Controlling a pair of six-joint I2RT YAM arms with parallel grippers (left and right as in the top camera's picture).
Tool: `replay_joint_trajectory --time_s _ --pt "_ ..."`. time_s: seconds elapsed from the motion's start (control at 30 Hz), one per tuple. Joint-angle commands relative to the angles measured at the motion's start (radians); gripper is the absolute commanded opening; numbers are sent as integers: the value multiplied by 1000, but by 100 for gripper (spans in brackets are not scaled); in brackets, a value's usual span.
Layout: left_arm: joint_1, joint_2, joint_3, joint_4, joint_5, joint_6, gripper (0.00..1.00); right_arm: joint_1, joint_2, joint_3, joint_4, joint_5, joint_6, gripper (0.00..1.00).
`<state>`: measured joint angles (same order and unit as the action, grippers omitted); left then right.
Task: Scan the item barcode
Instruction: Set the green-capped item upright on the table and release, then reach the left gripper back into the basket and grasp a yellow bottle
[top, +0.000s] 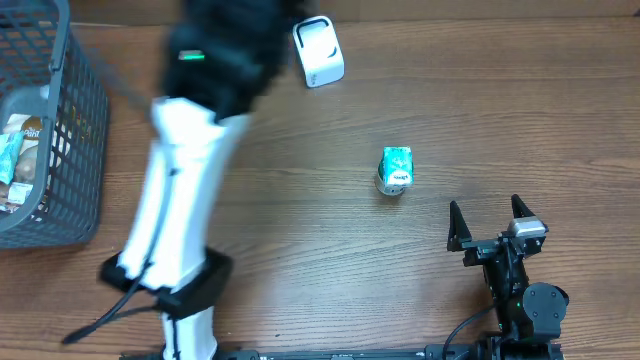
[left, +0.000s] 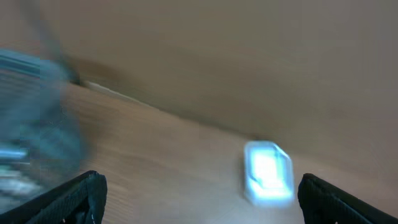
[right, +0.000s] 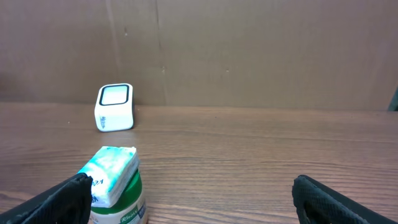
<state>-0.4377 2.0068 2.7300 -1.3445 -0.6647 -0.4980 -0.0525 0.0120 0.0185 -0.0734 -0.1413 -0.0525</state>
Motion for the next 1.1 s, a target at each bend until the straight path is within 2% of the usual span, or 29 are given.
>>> replay_joint_trajectory --time_s 0.0,0.2,0.43,0.53,0.63,0.8,1.07 --pt "156 -91 18 3 -127 69 100 -2 -9 -11 3 10 -1 100" --pt "465 -108 15 -11 -42 110 99 -2 -9 -11 3 10 -1 100" --pt "770 -39 7 -69 239 121 99 -2 -9 -11 3 10 -1 100" --pt "868 7 7 -88 378 221 100 -2 -9 -11 3 10 -1 100" --pt "943 65 7 -97 513 348 100 -2 -9 -11 3 10 -1 100" --pt "1014 151 7 -118 676 480 99 -2 -9 -11 3 10 -1 100" --pt "1055 279 7 -125 809 636 99 -2 -9 -11 3 10 -1 100"
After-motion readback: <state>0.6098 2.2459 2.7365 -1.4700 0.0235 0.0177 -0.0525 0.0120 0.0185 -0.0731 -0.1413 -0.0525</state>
